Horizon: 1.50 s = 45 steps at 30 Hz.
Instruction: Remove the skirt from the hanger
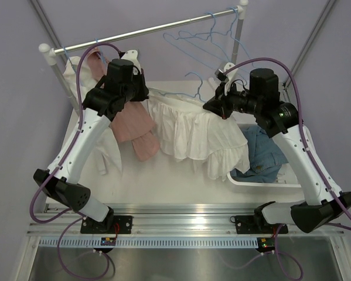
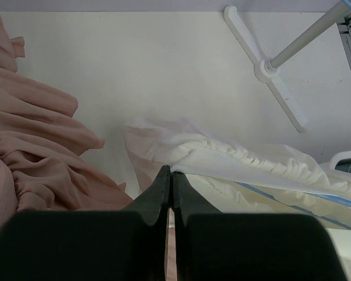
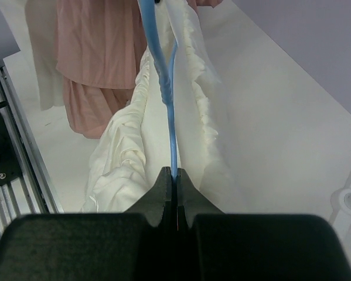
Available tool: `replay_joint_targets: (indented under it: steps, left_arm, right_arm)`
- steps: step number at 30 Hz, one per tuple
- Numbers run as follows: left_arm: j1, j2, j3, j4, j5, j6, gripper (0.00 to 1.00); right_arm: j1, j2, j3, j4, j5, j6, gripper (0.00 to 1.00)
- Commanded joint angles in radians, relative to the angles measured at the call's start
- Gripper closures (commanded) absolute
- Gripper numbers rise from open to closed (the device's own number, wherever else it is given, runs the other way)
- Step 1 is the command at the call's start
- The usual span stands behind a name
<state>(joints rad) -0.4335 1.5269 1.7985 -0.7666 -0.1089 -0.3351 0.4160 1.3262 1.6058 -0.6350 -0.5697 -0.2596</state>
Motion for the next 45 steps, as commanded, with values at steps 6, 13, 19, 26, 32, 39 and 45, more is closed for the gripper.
replay_joint_targets:
  steps: [6, 13, 19, 26, 32, 39, 45]
  left_arm:
    - [0.098, -0.04, 0.005, -0.013, -0.1, 0.082, 1.0]
    - [0.119, -0.034, -0.007, -0.027, -0.1, 0.097, 1.0]
    - [0.128, -0.024, -0.008, -0.04, -0.091, 0.097, 1.0]
    - [0.131, -0.065, -0.066, 0.044, 0.07, 0.082, 1.0]
    - [0.116, -0.184, -0.217, 0.237, 0.267, 0.067, 0.79]
    - [0.113, -0.318, -0.346, 0.368, 0.342, 0.025, 0.5]
    - [0.014, -0.378, -0.389, 0.421, 0.403, 0.196, 0.3]
  right_arm:
    - [-0.074, -0.111, -0.029, -0.034, -0.131, -0.035, 1.0]
    - [-0.12, -0.157, -0.058, -0.038, -0.262, -0.056, 1.0]
    - [-0.158, -0.194, -0.078, -0.02, -0.312, -0.05, 1.0]
    - [-0.164, -0.194, -0.125, 0.081, -0.305, 0.039, 1.0]
    - [-0.164, -0.164, -0.199, 0.243, -0.259, 0.166, 1.0]
    - [-0.163, -0.102, -0.175, 0.322, -0.248, 0.217, 1.0]
    - [-0.163, -0.038, -0.139, 0.345, -0.251, 0.218, 1.0]
